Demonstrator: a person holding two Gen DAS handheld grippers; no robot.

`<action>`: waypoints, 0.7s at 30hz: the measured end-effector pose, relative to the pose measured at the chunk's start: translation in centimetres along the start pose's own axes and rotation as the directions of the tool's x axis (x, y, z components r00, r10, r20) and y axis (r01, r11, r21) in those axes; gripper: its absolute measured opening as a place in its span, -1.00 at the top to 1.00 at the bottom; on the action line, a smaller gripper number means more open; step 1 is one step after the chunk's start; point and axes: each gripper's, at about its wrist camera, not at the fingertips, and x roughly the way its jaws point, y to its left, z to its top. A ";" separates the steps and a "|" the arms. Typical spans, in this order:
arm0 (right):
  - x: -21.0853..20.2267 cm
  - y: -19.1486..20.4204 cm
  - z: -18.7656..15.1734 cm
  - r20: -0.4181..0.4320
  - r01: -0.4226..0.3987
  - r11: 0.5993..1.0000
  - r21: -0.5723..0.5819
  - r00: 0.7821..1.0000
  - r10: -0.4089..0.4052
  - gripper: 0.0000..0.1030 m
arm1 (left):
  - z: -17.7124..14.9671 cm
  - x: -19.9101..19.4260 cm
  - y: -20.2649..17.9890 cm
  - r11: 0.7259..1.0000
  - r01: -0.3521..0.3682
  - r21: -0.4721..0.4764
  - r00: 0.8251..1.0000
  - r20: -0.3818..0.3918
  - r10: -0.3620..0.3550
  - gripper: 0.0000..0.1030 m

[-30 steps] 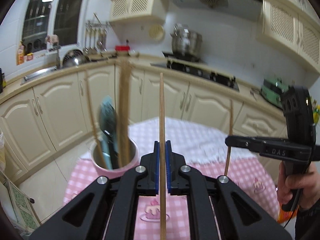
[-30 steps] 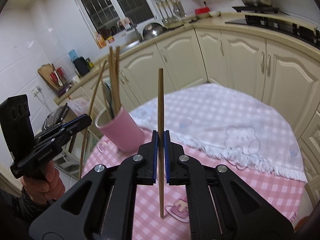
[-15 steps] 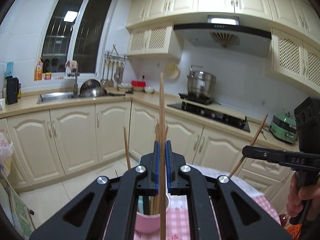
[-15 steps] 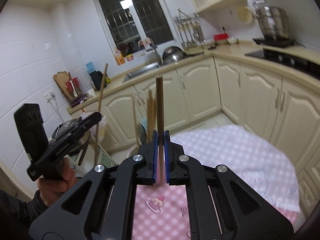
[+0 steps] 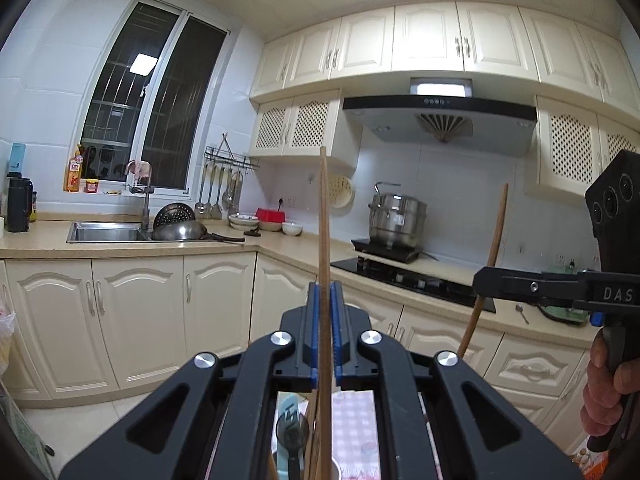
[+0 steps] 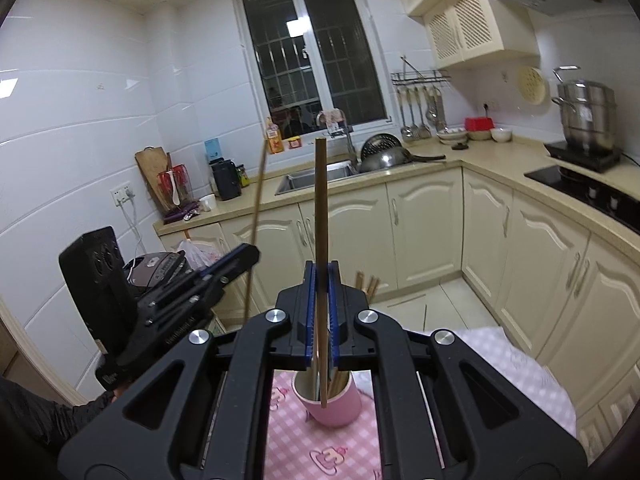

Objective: Organize utensils
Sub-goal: 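Lift both chopsticks upright and carry them over the pink cup, then drop the chopsticks into the pink cup by opening both tools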

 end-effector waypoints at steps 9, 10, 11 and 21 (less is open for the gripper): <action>3.5 0.9 0.6 -0.026 -0.032 0.999 -0.021 0.999 0.031 0.88 | -0.7 2.5 1.6 0.999 0.011 -0.036 1.000 0.020 -0.010 0.90; 4.0 0.9 0.5 -0.033 -0.033 0.999 -0.020 0.999 0.033 0.88 | -0.9 2.7 1.9 0.999 0.013 -0.040 1.000 0.019 -0.012 0.90; 4.4 0.8 0.5 -0.037 -0.034 0.999 -0.019 0.999 0.033 0.88 | -1.1 3.0 2.1 0.999 0.014 -0.045 1.000 0.017 -0.013 0.90; 8.0 0.0 -0.6 -0.101 -0.031 0.999 0.009 0.994 0.032 0.88 | -3.7 5.4 3.5 0.997 0.018 -0.069 1.000 -0.023 -0.019 0.90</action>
